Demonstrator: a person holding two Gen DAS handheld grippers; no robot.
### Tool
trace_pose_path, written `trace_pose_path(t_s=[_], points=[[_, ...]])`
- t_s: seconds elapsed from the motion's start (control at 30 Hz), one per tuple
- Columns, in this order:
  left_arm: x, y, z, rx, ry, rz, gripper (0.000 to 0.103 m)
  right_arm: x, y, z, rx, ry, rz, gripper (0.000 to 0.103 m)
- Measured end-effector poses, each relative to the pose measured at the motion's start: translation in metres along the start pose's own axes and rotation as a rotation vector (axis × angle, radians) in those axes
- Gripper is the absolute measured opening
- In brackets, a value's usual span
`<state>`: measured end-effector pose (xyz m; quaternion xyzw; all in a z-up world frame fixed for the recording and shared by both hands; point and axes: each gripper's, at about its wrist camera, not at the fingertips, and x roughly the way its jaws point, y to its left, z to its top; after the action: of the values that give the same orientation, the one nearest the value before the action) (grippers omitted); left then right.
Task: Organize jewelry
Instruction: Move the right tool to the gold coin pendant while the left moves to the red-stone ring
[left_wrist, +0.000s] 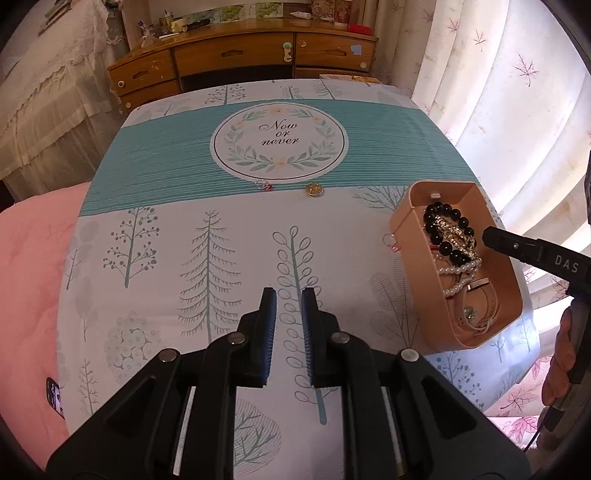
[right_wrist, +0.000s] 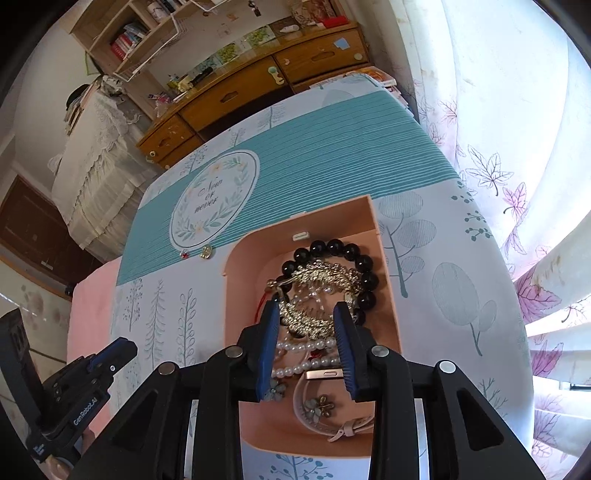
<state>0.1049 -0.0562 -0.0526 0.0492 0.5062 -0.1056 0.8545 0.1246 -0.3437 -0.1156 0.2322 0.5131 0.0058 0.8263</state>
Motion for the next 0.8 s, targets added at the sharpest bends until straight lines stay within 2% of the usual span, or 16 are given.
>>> trace_pose_path(t_s=[0.4, 0.8], points=[[-0.013, 0.029, -0.018, -0.055, -0.037, 0.010, 0.011, -0.010, 0.037, -0.028, -0.177, 0.001, 0.005, 0.033], [-0.017, 0.070, -0.009, -0.092, -0.083, 0.020, 0.011, -0.006, 0.125, -0.033, -0.380, 0.000, -0.006, 0.034]])
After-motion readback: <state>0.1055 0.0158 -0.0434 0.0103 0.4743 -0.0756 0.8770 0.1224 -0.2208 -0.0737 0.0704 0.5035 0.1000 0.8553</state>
